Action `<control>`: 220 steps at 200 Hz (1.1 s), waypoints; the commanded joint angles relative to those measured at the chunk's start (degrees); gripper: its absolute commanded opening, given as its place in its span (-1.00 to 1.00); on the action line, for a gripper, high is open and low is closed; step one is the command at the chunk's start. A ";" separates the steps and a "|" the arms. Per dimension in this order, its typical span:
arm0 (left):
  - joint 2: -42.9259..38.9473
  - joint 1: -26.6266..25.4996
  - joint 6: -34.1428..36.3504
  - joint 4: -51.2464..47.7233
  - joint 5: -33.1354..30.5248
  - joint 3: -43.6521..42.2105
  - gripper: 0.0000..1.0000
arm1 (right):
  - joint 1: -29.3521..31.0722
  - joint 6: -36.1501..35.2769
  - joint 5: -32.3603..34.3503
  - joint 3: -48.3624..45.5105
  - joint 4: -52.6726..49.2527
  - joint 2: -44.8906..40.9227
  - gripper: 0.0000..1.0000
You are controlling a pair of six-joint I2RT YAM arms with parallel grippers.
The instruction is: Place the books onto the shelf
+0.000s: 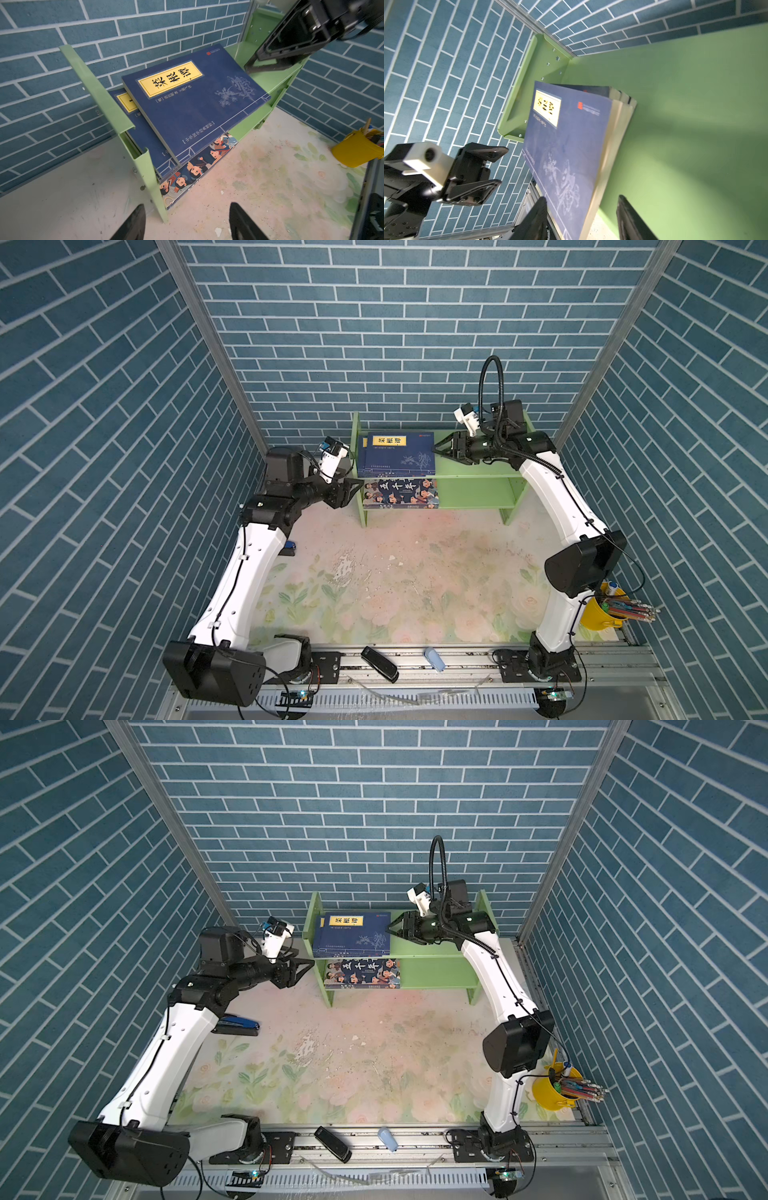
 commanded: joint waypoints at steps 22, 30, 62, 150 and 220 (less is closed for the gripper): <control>0.15 -0.99 3.59 3.29 -3.13 -3.15 0.38 | 0.50 -0.27 -0.16 -0.40 3.02 -0.67 -0.09; 0.23 -1.08 3.56 3.91 -3.02 -3.64 0.39 | 0.62 -0.27 -0.21 -0.36 3.01 -0.52 -0.13; 1.04 -1.59 3.46 6.63 -3.54 -5.31 0.41 | 0.70 -0.41 -0.09 -0.66 2.94 0.13 -0.21; 3.15 -1.89 0.38 10.41 -1.99 -5.81 0.40 | 1.33 -2.66 2.01 -0.27 0.58 1.59 -0.33; 4.52 -2.41 -0.79 12.14 -2.67 -5.72 0.40 | 2.02 -3.52 2.35 1.35 -0.40 3.48 -0.47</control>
